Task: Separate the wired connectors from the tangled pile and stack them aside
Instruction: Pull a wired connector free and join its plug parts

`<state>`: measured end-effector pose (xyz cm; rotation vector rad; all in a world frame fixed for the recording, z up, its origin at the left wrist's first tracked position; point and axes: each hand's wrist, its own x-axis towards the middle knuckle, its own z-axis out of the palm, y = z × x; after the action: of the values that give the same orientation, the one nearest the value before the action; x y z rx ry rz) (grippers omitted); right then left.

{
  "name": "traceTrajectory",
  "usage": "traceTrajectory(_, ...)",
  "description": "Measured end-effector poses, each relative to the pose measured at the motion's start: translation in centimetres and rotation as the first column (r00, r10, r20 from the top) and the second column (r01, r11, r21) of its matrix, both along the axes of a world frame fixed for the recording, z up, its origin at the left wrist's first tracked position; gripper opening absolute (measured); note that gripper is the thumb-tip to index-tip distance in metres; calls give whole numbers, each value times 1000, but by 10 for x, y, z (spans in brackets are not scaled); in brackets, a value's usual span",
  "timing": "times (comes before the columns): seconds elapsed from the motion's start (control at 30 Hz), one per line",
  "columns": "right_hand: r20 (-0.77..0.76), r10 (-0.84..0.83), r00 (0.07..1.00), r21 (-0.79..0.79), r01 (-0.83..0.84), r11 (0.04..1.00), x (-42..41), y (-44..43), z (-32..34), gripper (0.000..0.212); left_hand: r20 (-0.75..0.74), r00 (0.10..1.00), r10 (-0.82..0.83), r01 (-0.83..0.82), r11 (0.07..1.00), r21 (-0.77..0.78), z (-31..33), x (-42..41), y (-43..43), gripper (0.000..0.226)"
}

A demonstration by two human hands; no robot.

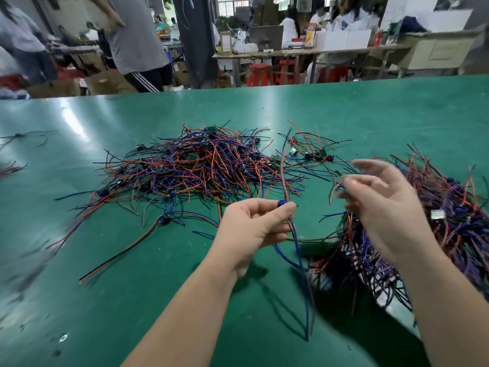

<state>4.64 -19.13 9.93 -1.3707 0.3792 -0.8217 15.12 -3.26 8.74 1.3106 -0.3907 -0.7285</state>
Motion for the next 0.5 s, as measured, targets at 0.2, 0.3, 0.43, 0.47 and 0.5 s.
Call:
traceTrajectory(0.2, -259, 40, 965, -682, -212, 699, 6, 34, -9, 28, 151, 980, -131, 122, 990, 72, -7, -6, 0, 39)
traceTrajectory(0.3, -146, -80, 986, -590, -22, 807, -1, 21, 1, 28, 523, 848, -92, -28, 975, 219, -8, 6, 6, 38)
traceTrajectory(0.43, -180, -524, 832, -691, 272, 670, -22, -22, 7, 25, 950, 302, -85, -749, 595, 291, -9, 42, 28, 19)
traceTrajectory(0.47, -225, -617, 754, -737, 282, 614, -29, -35, 6, 27, 934, 337, -120, -817, 456, 354, -11, 52, 35, 27)
traceTrajectory(0.5, -287, -670, 684, -751, 274, 601, -34, -45, 4, 28, 892, 433, -126, -827, 339, 449, -14, 61, 42, 37)
